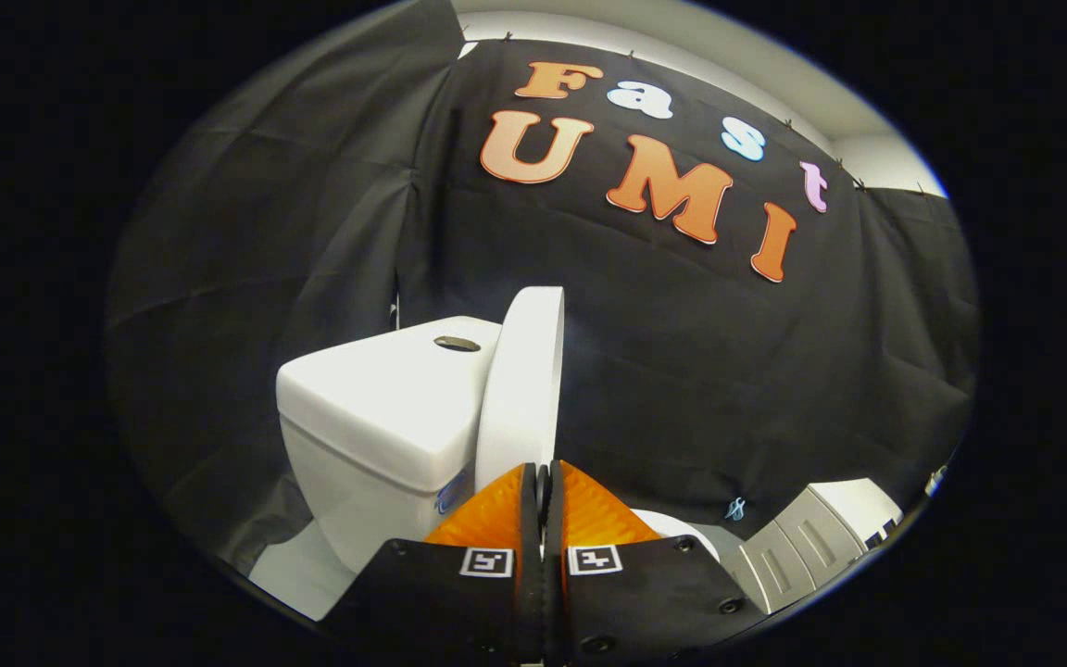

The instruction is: Open the toilet lid.

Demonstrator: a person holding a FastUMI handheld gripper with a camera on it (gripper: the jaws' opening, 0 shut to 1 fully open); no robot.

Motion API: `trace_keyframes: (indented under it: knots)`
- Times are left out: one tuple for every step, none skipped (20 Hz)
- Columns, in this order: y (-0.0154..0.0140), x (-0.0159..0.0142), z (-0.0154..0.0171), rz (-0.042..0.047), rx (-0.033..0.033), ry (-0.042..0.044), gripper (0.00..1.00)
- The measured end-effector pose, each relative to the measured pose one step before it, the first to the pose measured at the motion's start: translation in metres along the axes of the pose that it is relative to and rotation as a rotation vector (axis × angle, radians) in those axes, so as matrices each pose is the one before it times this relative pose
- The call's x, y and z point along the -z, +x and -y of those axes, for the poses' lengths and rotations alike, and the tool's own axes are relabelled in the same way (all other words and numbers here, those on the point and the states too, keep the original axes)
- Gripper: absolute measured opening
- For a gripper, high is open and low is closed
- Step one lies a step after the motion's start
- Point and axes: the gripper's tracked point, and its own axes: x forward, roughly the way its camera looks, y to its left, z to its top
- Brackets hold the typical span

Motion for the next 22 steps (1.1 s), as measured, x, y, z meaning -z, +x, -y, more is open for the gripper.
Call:
trace_keyframes:
  knots:
    - [-0.00106,0.00137,0.00091,-0.00203,0.01440,-0.01648,0.08]
    - [-0.00078,0.00108,0.00095,-0.00063,0.00588,-0.00451,0.08]
    - [0.00062,0.00102,0.00043,0.00055,-0.00351,0.00778,0.08]
    - [0.00042,0.00047,-0.00089,0.00064,-0.01879,0.02129,0.09]
    - [0.00195,-0.00094,-0.00329,-0.00294,-0.03263,0.02555,0.13]
    - [0.00162,-0.00044,-0.00466,-0.00228,-0.03934,0.02080,0.23]
    - [0.00198,-0.00119,0.00275,-0.00248,-0.01767,0.01102,0.33]
    - [0.00087,-0.00191,0.00234,-0.00011,-0.01908,0.00718,0.37]
    - [-0.00103,-0.00234,0.00132,0.00154,-0.01871,0.00622,0.43]
    - [-0.00127,-0.00404,0.00323,0.00303,-0.01166,0.00584,0.48]
    - [-0.00177,-0.00102,0.00299,0.00306,-0.00848,0.00637,0.62]
    - [-0.00148,-0.00247,0.00379,0.00118,-0.00818,0.00919,0.77]
    - [-0.00010,-0.00177,0.00673,0.00061,-0.01002,0.01420,0.79]
    - [-0.00242,-0.00250,0.00739,0.00171,-0.00974,0.01973,0.84]
    - [-0.00417,-0.00379,0.01050,0.00355,-0.01310,0.02247,0.90]
    - [-0.00350,-0.00626,0.01162,0.00548,-0.00916,0.02860,0.91]
    - [-0.00435,-0.00633,0.00947,0.00383,-0.02657,0.03508,0.91]
    - [-0.00394,-0.00732,0.01603,0.00183,0.00635,0.02328,0.95]
    - [-0.00619,-0.01074,0.02057,0.01439,0.01021,0.01605,0.97]
    - [-0.00656,-0.01203,0.01998,0.01998,0.00983,0.01036,0.97]
    - [-0.00574,-0.01000,0.01997,0.01910,0.01203,0.01133,0.97]
    - [-0.00631,-0.00889,0.01923,0.01644,0.00786,0.01614,0.97]
